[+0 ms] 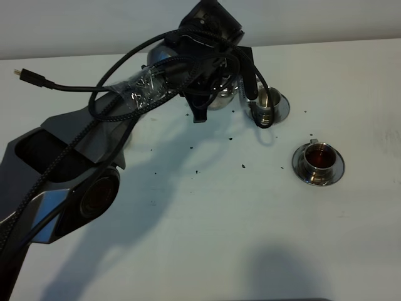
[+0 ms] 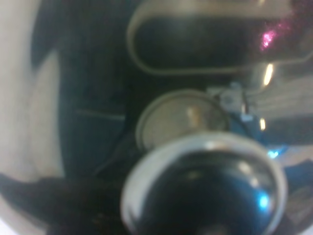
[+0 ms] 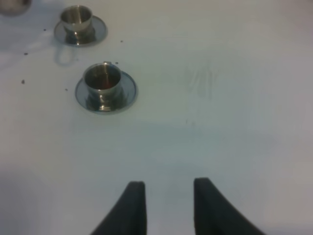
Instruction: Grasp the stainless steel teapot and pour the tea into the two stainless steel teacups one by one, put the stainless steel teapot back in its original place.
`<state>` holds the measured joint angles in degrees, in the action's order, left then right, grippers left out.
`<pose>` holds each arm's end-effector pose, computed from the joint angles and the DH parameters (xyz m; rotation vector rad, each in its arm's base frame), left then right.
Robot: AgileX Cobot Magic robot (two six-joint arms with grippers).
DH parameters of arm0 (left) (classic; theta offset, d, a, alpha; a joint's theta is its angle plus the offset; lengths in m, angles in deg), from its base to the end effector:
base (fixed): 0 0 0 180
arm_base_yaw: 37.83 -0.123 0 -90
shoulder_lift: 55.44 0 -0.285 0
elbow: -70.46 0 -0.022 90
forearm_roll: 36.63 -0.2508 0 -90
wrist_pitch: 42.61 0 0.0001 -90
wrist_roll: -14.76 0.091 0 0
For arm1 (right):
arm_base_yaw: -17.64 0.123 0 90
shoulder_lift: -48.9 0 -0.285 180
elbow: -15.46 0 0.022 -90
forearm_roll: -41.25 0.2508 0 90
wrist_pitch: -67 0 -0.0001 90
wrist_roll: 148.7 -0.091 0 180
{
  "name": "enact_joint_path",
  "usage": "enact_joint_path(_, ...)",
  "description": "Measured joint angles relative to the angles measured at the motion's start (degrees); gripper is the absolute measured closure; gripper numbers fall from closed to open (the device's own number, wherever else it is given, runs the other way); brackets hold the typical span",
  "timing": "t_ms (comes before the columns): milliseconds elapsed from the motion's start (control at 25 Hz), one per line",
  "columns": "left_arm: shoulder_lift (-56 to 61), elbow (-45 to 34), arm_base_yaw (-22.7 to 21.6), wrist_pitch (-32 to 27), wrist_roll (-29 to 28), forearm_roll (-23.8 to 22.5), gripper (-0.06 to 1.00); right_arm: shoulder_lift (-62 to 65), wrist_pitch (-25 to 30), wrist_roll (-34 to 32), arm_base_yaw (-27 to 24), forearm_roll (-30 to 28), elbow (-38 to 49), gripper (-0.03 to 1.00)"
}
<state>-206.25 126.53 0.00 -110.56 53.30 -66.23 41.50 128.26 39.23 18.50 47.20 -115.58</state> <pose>0.4430 -0.2912 0.1873 1.8374 2.0603 0.7189 -0.0058 0.0082 0.2750 -0.1623 2.0423 0.0476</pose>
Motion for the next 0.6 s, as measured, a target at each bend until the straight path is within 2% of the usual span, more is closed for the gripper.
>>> enact_joint_path(360,-1.5,0.0,1.5,0.0,-2.8,-5.7,0.72,0.0,0.0,0.0,0.0,0.0,0.0,0.73)
enact_joint_path(600,-1.5,0.0,1.9,0.0,-4.0,-7.2,0.72,0.0,0.0,0.0,0.0,0.0,0.0,0.73)
